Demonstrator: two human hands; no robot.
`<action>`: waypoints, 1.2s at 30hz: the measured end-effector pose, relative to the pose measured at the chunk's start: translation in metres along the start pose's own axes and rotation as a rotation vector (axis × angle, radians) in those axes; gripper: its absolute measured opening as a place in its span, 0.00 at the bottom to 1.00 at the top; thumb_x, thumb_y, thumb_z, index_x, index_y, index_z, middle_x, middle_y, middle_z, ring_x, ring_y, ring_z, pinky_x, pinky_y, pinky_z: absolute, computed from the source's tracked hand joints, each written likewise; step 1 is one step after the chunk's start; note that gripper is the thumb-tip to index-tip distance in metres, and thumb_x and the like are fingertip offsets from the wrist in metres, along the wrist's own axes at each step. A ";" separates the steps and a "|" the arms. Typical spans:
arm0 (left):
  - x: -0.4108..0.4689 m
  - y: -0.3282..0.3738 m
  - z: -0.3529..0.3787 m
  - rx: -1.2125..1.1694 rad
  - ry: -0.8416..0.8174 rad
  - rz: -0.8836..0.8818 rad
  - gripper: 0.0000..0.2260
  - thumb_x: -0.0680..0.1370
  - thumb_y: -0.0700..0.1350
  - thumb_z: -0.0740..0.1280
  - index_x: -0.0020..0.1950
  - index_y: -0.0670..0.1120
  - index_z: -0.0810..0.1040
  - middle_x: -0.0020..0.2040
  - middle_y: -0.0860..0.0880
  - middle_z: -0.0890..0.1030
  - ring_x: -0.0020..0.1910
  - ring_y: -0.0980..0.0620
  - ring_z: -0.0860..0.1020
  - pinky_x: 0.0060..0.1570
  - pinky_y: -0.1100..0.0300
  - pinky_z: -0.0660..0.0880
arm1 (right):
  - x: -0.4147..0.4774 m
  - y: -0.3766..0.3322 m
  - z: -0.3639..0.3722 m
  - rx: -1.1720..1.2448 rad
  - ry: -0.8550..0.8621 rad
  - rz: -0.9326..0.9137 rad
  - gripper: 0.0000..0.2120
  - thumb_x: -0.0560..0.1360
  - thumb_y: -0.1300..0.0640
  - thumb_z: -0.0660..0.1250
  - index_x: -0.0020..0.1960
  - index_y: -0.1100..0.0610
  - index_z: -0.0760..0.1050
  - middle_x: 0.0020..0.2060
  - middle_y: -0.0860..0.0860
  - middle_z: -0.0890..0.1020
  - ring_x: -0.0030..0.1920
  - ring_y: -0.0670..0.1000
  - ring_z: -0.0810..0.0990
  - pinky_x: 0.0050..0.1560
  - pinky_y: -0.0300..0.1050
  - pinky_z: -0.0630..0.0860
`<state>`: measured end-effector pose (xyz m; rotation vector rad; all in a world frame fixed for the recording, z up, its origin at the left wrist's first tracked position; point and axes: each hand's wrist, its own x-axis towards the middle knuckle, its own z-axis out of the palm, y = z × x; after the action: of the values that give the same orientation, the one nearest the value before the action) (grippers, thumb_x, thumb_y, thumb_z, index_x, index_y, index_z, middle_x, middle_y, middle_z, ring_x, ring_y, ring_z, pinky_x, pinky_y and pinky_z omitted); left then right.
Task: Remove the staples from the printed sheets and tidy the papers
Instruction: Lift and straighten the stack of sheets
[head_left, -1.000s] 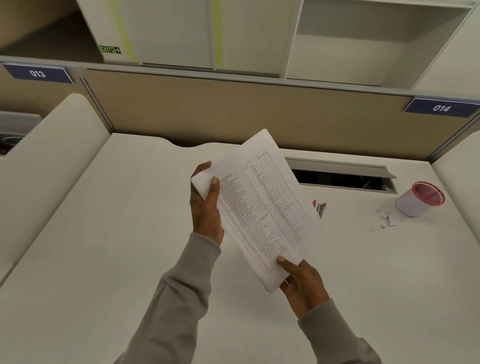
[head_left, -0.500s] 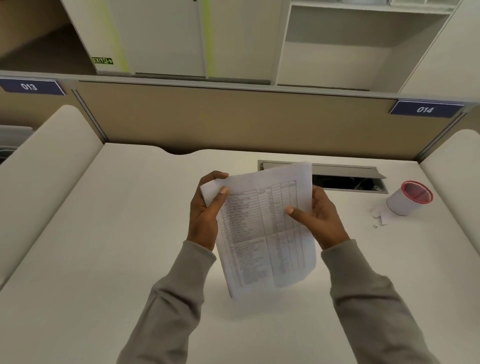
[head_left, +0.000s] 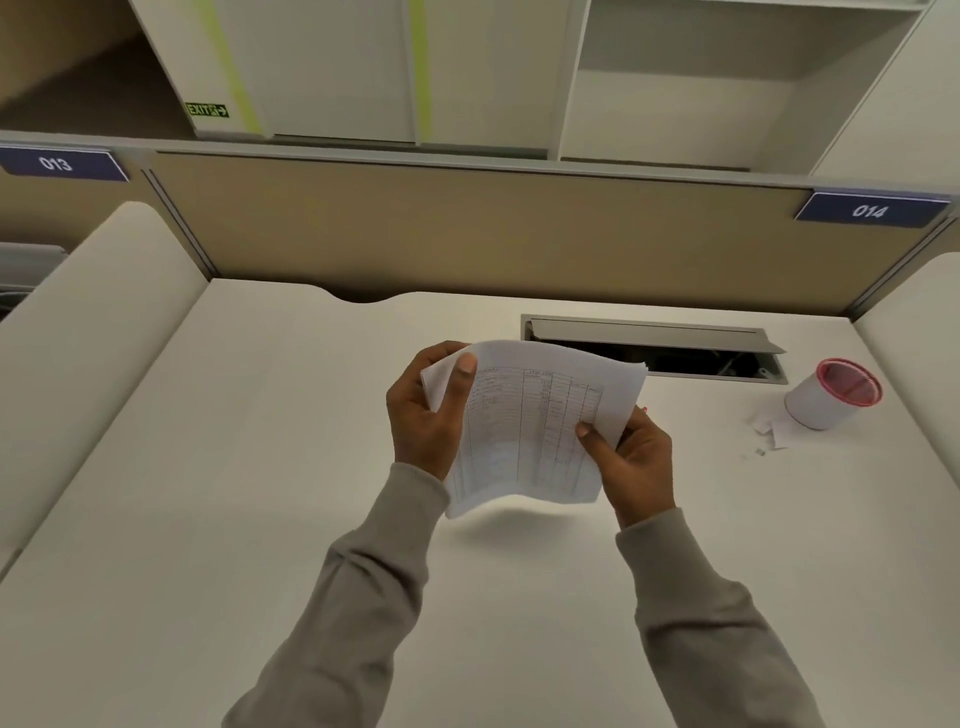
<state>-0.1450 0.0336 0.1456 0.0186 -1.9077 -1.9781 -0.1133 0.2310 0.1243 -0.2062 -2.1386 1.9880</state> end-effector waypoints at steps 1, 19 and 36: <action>-0.001 -0.005 0.002 -0.003 0.000 -0.015 0.13 0.76 0.61 0.67 0.53 0.54 0.80 0.48 0.56 0.83 0.51 0.47 0.82 0.48 0.56 0.82 | 0.000 0.004 0.000 0.000 0.002 0.015 0.14 0.74 0.69 0.70 0.55 0.54 0.79 0.50 0.49 0.84 0.51 0.46 0.83 0.54 0.46 0.81; 0.007 -0.019 0.005 0.025 0.015 -0.080 0.26 0.70 0.74 0.62 0.28 0.53 0.67 0.24 0.56 0.69 0.25 0.59 0.67 0.28 0.66 0.65 | 0.011 0.036 0.003 0.023 0.032 0.139 0.16 0.73 0.69 0.71 0.58 0.57 0.77 0.52 0.54 0.83 0.54 0.55 0.82 0.56 0.49 0.80; 0.021 0.015 -0.002 -0.097 -0.298 -0.058 0.13 0.79 0.41 0.66 0.59 0.56 0.74 0.56 0.51 0.78 0.55 0.47 0.80 0.48 0.56 0.81 | 0.017 0.028 -0.002 0.008 0.032 0.072 0.17 0.72 0.69 0.71 0.58 0.55 0.76 0.52 0.51 0.83 0.52 0.48 0.82 0.50 0.35 0.80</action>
<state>-0.1595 0.0260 0.1655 -0.2639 -2.0048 -2.2135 -0.1307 0.2394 0.0974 -0.3163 -2.1326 2.0175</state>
